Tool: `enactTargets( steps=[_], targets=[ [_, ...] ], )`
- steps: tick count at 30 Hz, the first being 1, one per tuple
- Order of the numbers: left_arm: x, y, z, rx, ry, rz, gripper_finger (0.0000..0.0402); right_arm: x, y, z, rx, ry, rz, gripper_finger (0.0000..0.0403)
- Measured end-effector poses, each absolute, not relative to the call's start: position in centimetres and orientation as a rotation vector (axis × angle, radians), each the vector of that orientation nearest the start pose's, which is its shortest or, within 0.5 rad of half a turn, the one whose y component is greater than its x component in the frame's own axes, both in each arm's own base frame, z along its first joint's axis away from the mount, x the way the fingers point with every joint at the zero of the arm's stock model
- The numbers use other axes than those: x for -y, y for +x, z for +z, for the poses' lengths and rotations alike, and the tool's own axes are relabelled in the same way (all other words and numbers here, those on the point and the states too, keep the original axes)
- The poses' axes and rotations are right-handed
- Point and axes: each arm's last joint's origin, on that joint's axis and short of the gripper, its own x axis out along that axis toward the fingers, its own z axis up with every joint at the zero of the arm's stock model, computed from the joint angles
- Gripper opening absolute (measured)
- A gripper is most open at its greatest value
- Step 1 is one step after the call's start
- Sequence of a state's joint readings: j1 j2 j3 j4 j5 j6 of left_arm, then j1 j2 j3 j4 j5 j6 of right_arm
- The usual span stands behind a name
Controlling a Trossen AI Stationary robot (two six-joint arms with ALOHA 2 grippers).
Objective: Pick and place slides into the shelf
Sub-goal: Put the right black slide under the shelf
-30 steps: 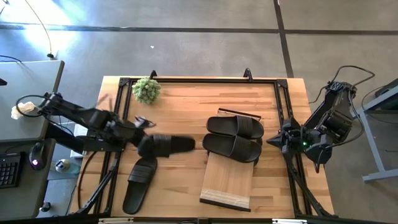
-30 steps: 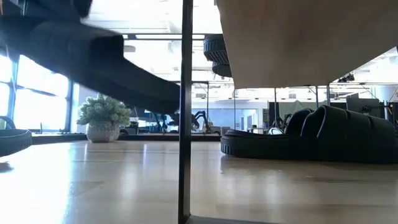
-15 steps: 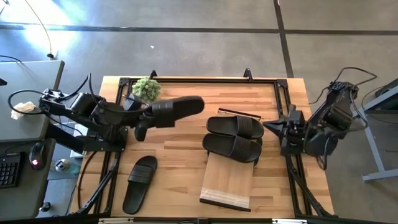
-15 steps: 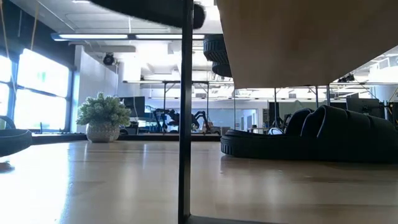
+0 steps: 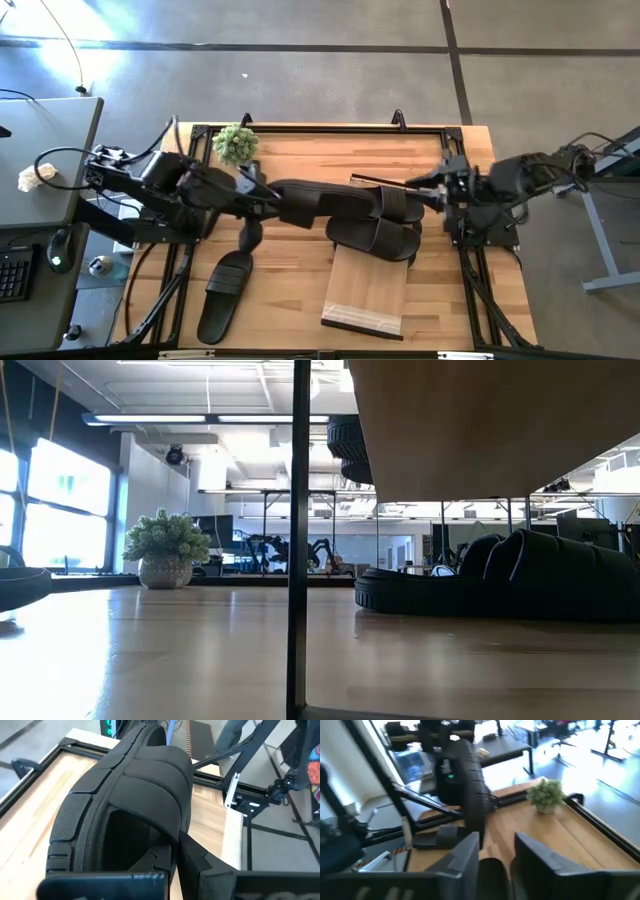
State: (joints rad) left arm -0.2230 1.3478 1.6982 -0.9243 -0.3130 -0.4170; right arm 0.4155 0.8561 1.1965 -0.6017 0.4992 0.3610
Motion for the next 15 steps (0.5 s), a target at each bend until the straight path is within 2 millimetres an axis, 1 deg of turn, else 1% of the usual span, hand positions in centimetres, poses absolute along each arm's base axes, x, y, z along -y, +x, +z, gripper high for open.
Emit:
enactTargets(
  steps=[3, 6, 10, 15],
  targets=[
    [5.0, 26.1, 45.0, -0.534, -0.228, 0.196, 0.0, -4.1, 15.3, 41.3, -0.253, 0.256, -0.132, 0.0153],
    [5.2, 27.1, 45.1, -0.54, -0.223, 0.197, 0.0, -3.6, 16.4, 40.8, -0.294, 0.289, -0.106, 0.0174],
    [5.4, 28.0, 44.6, -0.562, -0.22, 0.202, 0.0, -3.3, 17.8, 40.2, -0.353, 0.28, -0.044, 0.0181],
    [5.5, 28.3, 44.1, -0.588, -0.243, 0.218, 0.0, -3.2, 18.6, 39.8, -0.394, 0.293, 0.018, 0.0181]
  ],
)
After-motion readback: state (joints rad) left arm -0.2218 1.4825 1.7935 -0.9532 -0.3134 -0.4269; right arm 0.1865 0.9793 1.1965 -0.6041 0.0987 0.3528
